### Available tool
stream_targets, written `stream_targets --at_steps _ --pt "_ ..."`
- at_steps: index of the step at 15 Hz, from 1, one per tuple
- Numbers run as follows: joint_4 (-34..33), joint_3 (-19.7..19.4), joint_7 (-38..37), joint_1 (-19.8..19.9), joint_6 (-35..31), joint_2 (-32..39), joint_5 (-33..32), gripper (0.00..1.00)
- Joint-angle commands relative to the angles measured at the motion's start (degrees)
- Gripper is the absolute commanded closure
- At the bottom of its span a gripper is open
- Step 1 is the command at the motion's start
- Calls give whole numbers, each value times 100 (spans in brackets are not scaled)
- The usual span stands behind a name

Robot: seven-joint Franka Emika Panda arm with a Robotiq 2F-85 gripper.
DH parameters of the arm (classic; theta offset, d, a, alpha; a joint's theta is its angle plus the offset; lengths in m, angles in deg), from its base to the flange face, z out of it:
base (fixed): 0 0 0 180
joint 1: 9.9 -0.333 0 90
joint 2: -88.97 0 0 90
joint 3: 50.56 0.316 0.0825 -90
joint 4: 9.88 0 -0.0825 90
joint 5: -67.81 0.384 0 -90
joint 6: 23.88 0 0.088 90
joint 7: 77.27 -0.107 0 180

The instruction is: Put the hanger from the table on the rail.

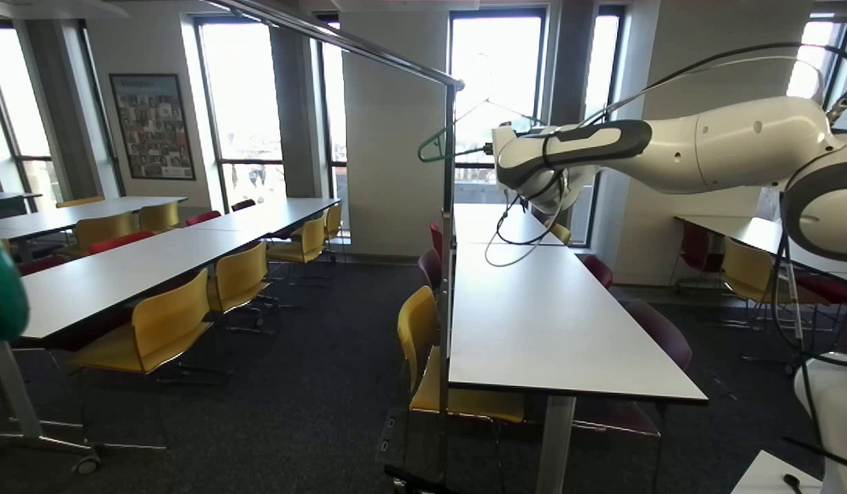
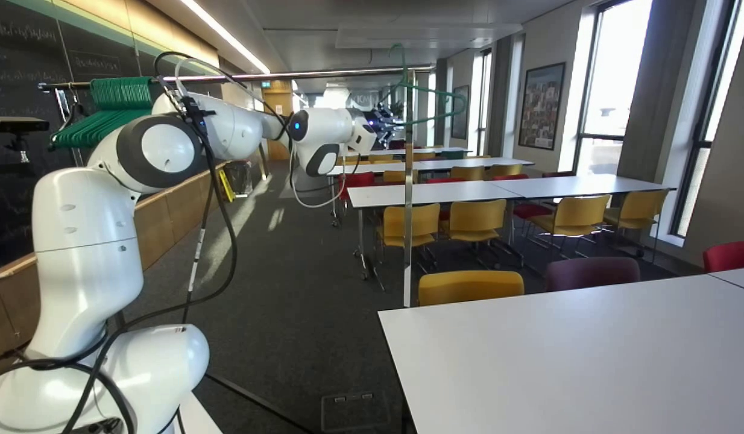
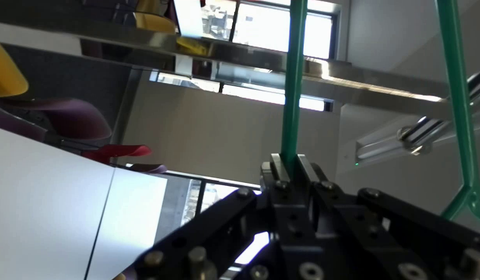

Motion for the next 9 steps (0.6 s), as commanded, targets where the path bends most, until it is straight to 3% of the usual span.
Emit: stream_targets --at_steps 1,4,6,9 --pt "-588 -1495 -84 -1160 1 1024 737 98" --pt "-232 -2647 -499 -1951 11 1955 2168 98" --pt "241 -3067 -505 -2230 18 2391 3059 98" --pt "642 -3444 -363 -2302 18 3189 4503 98"
